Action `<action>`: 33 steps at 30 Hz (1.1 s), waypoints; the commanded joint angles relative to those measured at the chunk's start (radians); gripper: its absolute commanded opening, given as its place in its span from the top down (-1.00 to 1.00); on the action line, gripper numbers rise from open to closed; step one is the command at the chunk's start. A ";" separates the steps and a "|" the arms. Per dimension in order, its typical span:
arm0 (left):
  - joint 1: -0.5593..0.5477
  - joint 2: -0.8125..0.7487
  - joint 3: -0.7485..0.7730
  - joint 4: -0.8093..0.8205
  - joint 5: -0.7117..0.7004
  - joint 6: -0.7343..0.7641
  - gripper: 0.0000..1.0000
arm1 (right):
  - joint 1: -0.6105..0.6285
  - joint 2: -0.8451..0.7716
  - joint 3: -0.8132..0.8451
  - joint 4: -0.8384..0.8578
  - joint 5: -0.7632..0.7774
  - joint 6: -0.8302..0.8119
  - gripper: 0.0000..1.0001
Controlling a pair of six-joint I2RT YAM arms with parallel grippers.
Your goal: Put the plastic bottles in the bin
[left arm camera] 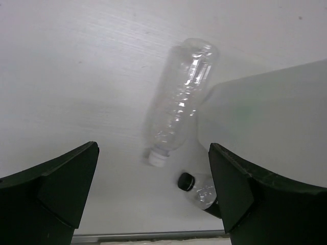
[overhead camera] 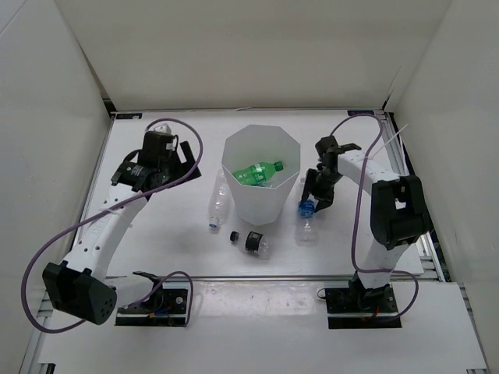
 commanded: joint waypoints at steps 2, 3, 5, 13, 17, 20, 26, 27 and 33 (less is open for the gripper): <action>0.074 -0.075 -0.080 0.009 0.023 -0.059 -1.00 | -0.043 -0.047 0.007 -0.012 0.008 -0.009 0.08; 0.105 -0.075 -0.101 0.018 0.035 -0.060 -1.00 | -0.053 -0.067 0.007 -0.036 0.023 0.000 0.14; 0.131 -0.075 -0.167 0.043 0.084 -0.082 -1.00 | -0.064 -0.130 0.031 -0.062 0.048 0.009 0.27; 0.171 -0.031 -0.249 0.100 0.156 -0.152 -1.00 | -0.064 -0.169 0.054 -0.082 0.097 0.033 0.59; 0.171 0.004 -0.230 0.109 0.156 -0.142 -1.00 | -0.064 -0.222 0.154 -0.143 0.152 0.046 0.75; 0.171 0.029 -0.217 0.120 0.178 -0.142 -1.00 | -0.064 -0.258 0.350 -0.243 0.173 0.058 0.88; 0.171 0.040 -0.193 0.169 0.201 -0.142 -1.00 | -0.009 -0.373 0.764 -0.172 0.147 0.067 0.98; 0.162 0.040 -0.193 0.169 0.201 -0.142 -1.00 | 0.002 -0.373 0.830 -0.141 0.135 0.057 0.94; 0.162 0.138 -0.193 0.230 0.348 -0.124 -1.00 | 0.263 -0.190 1.052 -0.157 0.119 -0.142 0.97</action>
